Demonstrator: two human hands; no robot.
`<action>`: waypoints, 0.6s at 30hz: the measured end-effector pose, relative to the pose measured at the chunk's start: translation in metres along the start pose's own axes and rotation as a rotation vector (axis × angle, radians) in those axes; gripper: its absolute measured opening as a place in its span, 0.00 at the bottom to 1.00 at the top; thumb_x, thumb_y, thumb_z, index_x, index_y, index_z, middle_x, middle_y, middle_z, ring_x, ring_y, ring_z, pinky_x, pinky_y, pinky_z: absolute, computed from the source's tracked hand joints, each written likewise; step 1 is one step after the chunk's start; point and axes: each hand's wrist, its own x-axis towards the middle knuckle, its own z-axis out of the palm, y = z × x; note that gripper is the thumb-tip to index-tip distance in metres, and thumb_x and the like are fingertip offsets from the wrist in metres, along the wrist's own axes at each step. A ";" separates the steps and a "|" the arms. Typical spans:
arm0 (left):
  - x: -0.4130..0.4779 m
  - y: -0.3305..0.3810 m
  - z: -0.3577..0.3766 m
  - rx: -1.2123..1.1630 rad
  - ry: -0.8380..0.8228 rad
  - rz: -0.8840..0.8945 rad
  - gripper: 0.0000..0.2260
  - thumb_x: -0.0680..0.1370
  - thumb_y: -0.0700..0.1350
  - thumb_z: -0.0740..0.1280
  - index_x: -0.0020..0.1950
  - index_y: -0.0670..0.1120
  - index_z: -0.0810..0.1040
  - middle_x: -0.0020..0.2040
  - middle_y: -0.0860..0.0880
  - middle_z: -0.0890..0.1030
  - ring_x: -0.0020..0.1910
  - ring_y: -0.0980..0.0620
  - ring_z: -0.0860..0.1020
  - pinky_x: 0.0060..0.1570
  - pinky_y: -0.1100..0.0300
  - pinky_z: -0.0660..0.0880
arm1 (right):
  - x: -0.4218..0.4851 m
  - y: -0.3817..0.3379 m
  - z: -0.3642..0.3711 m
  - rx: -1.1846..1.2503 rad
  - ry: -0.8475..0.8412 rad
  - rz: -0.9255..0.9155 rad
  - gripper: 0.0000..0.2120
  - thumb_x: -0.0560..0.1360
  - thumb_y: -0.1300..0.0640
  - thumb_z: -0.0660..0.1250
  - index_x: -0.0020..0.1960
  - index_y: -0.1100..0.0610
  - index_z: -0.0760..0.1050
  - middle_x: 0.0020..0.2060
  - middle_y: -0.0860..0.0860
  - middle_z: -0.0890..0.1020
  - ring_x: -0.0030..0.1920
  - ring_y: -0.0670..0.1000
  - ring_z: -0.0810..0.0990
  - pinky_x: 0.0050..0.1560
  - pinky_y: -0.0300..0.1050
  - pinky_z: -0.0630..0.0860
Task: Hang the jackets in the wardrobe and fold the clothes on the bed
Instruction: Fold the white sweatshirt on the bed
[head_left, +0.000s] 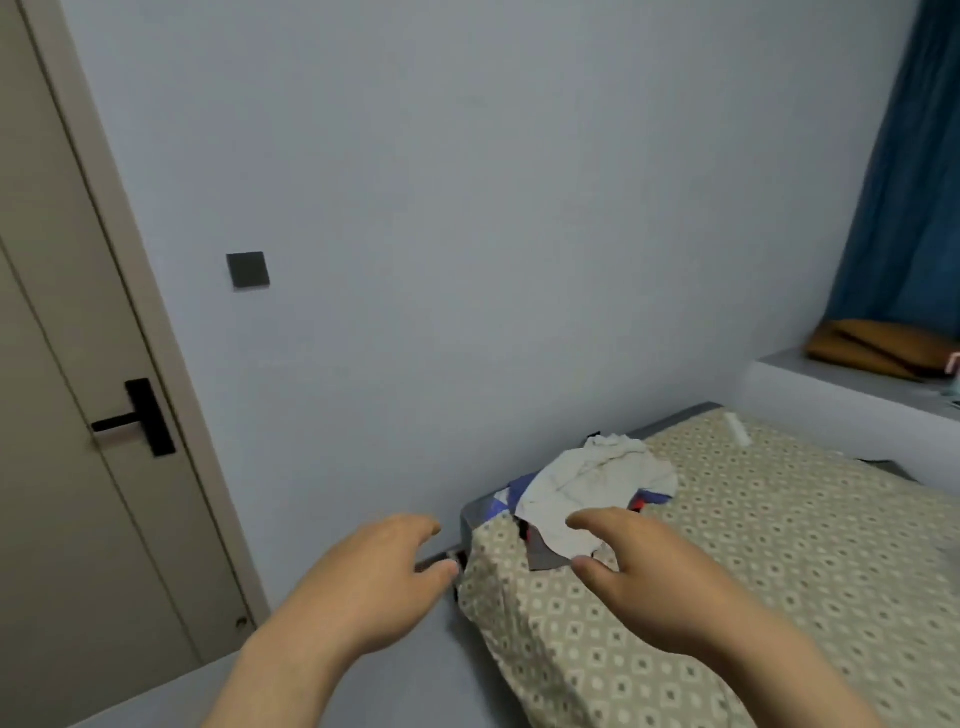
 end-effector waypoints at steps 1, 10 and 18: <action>0.010 0.000 0.003 0.006 -0.014 0.020 0.22 0.80 0.61 0.60 0.70 0.54 0.71 0.71 0.55 0.72 0.69 0.54 0.70 0.65 0.59 0.68 | 0.001 0.005 0.000 -0.004 0.006 0.031 0.18 0.79 0.43 0.59 0.65 0.48 0.72 0.64 0.43 0.77 0.64 0.46 0.74 0.60 0.45 0.72; 0.086 -0.015 0.040 -0.114 -0.094 0.180 0.18 0.78 0.60 0.63 0.66 0.57 0.71 0.66 0.56 0.75 0.64 0.55 0.74 0.59 0.57 0.70 | 0.013 0.027 0.018 -0.007 -0.005 0.238 0.26 0.80 0.44 0.59 0.77 0.45 0.60 0.74 0.44 0.69 0.72 0.47 0.67 0.68 0.45 0.67; 0.141 0.008 0.090 -0.199 -0.168 0.349 0.22 0.79 0.57 0.63 0.74 0.57 0.67 0.71 0.60 0.70 0.66 0.58 0.71 0.58 0.63 0.67 | -0.005 0.081 0.020 -0.009 -0.004 0.461 0.30 0.80 0.43 0.60 0.79 0.44 0.55 0.76 0.42 0.64 0.74 0.45 0.64 0.71 0.42 0.63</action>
